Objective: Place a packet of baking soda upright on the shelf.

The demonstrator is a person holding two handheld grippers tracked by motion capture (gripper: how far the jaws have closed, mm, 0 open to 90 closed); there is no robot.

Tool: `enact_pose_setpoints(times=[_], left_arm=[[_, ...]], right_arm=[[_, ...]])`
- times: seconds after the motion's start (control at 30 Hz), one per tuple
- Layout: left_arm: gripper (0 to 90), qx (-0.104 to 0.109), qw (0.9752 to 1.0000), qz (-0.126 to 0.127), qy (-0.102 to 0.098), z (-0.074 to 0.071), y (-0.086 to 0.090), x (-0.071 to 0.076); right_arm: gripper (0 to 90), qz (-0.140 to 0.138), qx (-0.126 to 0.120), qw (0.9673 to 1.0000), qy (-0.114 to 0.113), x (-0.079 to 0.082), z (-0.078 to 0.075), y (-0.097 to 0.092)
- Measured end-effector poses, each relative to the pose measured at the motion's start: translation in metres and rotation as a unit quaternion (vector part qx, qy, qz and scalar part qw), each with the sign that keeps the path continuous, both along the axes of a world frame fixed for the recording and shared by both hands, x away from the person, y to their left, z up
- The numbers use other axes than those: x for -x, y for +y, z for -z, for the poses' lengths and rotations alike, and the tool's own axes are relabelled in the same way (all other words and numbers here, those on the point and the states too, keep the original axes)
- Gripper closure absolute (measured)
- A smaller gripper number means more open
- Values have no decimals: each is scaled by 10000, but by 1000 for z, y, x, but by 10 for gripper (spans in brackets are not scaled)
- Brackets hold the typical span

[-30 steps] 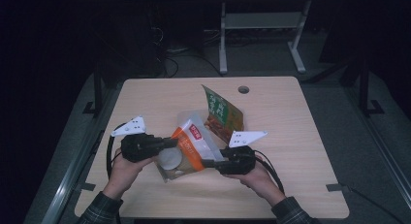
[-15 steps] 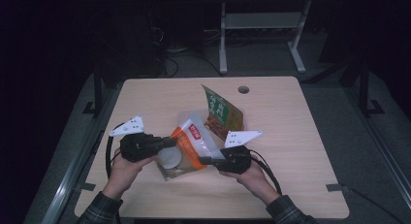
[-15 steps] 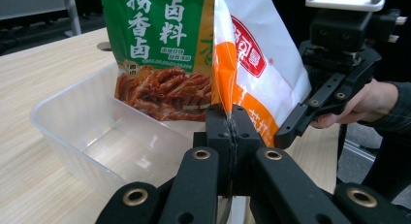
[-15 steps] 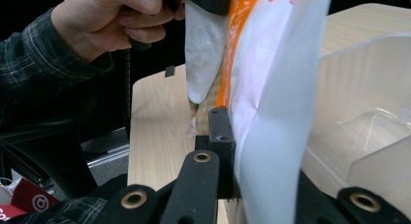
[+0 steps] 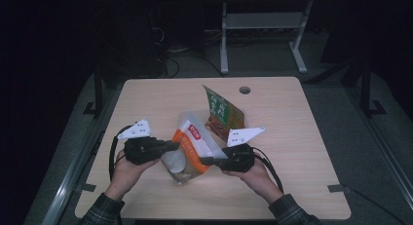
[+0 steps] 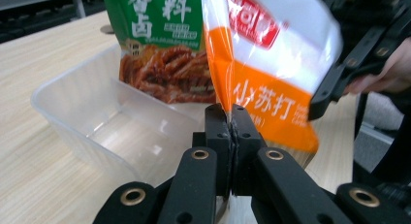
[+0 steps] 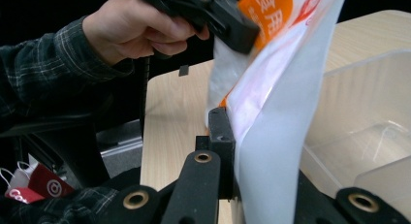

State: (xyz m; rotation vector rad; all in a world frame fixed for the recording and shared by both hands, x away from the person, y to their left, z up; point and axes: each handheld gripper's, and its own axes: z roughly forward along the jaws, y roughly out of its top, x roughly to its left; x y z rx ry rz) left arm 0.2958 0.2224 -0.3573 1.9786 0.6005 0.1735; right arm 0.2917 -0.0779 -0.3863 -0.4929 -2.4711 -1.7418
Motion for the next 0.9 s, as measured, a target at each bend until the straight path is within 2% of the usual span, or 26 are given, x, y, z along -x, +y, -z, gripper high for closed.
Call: enact_pose_setpoints(times=[0.17, 0.37, 0.4, 0.43, 0.53, 0.73, 0.9], left_arm=[[858, -212, 9997, 87, 58, 6, -5, -1], [808, -211, 9996, 159, 80, 6, -7, -1], [780, -239, 9995, 173, 96, 6, -7, -1], [717, -235, 9996, 138, 28, 6, -6, 0], [627, -192, 9997, 119, 24, 4, -3, 2], [539, -242, 9996, 88, 72, 9, 2, 8], [454, -412, 9990, 15, 173, 22, 3, 17]], right_arm=[[900, -120, 12, 9998, -145, 1, -6, 0], [900, -250, 43, 9994, -247, 3, -12, -1], [900, -270, 48, 9992, -284, 3, -13, -2], [900, -319, 58, 9990, -303, 5, -16, -1], [900, -380, 112, 9985, -386, 6, -20, 0], [900, -463, 156, 9978, -450, 8, -24, -1], [900, -458, 159, 9970, -601, 9, -36, -7]])
